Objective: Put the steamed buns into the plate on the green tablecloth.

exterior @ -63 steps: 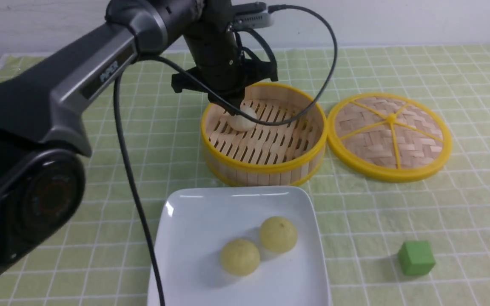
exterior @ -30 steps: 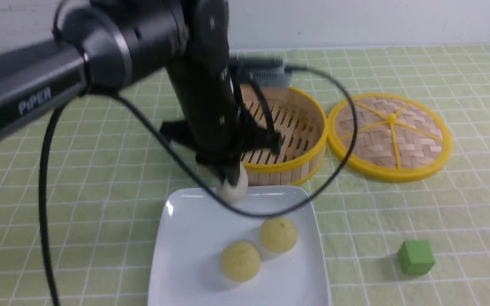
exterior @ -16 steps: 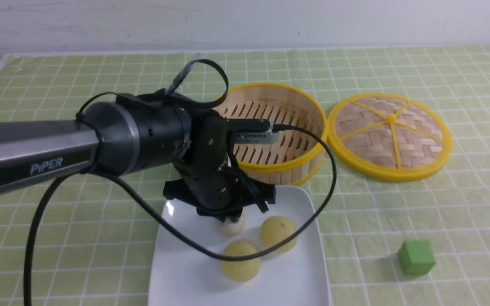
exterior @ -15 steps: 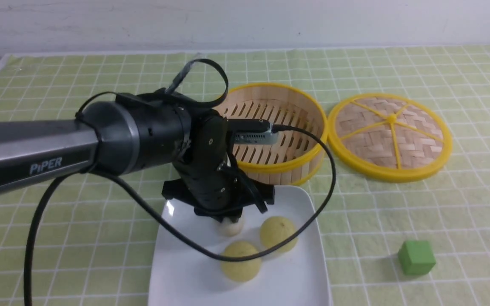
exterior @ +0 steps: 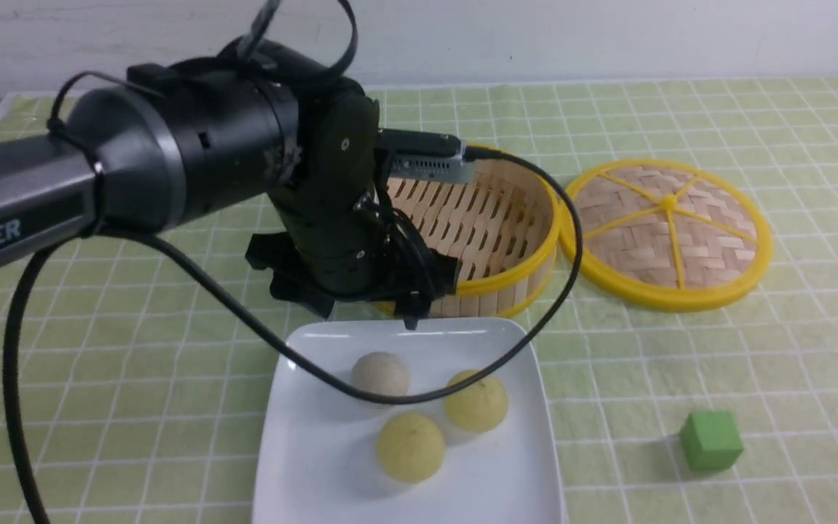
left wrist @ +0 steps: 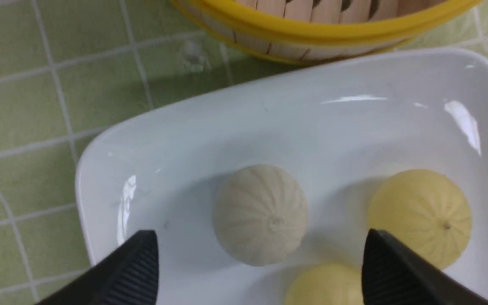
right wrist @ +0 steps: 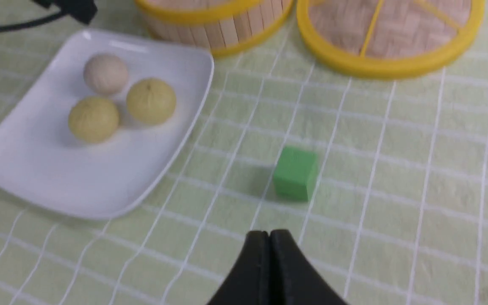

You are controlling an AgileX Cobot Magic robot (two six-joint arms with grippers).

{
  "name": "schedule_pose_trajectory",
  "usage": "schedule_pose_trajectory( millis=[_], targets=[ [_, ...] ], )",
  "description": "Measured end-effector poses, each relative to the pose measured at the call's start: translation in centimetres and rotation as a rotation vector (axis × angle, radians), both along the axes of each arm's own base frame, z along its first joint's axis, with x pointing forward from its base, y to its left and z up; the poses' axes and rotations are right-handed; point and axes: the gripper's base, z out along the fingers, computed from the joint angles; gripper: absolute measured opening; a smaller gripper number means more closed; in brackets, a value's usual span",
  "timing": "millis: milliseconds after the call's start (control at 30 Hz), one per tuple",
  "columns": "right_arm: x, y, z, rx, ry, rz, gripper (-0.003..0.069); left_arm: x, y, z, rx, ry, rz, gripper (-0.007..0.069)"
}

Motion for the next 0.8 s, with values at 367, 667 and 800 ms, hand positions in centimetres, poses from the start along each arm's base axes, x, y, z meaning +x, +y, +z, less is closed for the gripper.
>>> schedule_pose_trajectory(
  millis=[367, 667, 800],
  targets=[
    [1.7, 1.7, -5.2, 0.078, -0.146, 0.049, -0.0013, -0.1, 0.1, 0.0, 0.008, 0.005, -0.006, 0.0400],
    [1.9, 1.9, -7.0, 0.051, -0.110, 0.052, -0.0008, -0.1, 0.1, 0.1, 0.008, 0.004, -0.006, 0.0294],
    [1.9, 2.1, -7.7, 0.058, -0.082, 0.056, -0.0007, -0.1, 0.1, 0.1, 0.008, 0.004, -0.006, 0.0174]
  ],
)
